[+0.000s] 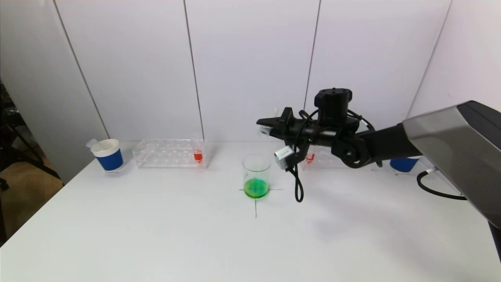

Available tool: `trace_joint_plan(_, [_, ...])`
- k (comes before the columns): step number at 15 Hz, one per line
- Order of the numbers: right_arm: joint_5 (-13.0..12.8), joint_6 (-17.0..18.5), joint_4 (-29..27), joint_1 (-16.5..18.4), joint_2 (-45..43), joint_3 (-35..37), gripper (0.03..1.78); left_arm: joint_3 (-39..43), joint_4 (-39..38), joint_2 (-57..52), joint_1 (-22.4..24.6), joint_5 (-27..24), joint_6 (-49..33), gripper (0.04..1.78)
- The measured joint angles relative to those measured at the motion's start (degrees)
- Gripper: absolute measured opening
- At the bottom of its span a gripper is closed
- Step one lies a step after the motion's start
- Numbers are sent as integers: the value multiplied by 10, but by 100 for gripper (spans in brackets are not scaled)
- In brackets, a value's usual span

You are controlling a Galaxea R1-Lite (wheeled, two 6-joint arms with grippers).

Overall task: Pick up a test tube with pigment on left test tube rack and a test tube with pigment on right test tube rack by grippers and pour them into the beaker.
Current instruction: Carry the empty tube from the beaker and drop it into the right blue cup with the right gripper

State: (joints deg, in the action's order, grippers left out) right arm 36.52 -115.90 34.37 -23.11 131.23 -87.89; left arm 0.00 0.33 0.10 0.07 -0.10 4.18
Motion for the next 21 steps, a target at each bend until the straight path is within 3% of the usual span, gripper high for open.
trace_joint_plan(2, [1, 8, 0, 0, -1, 4, 50, 0, 0, 0, 0, 0, 0, 177])
trace_joint_plan(4, [3, 41, 4, -1, -1, 9, 50, 0, 0, 0, 0, 0, 0, 177])
trace_joint_plan(8, [6, 143, 19, -11, -3, 45, 50, 0, 0, 0, 0, 0, 0, 177])
trace_joint_plan(12, [2, 262, 77, -13, -5, 51, 50, 0, 0, 0, 0, 0, 0, 177])
trace_joint_plan(17, [-43, 423, 117, -8, -15, 54, 50, 0, 0, 0, 0, 0, 0, 177])
trace_joint_plan(21, [-125, 608, 182, -17, -31, 79, 50, 0, 0, 0, 0, 0, 0, 177])
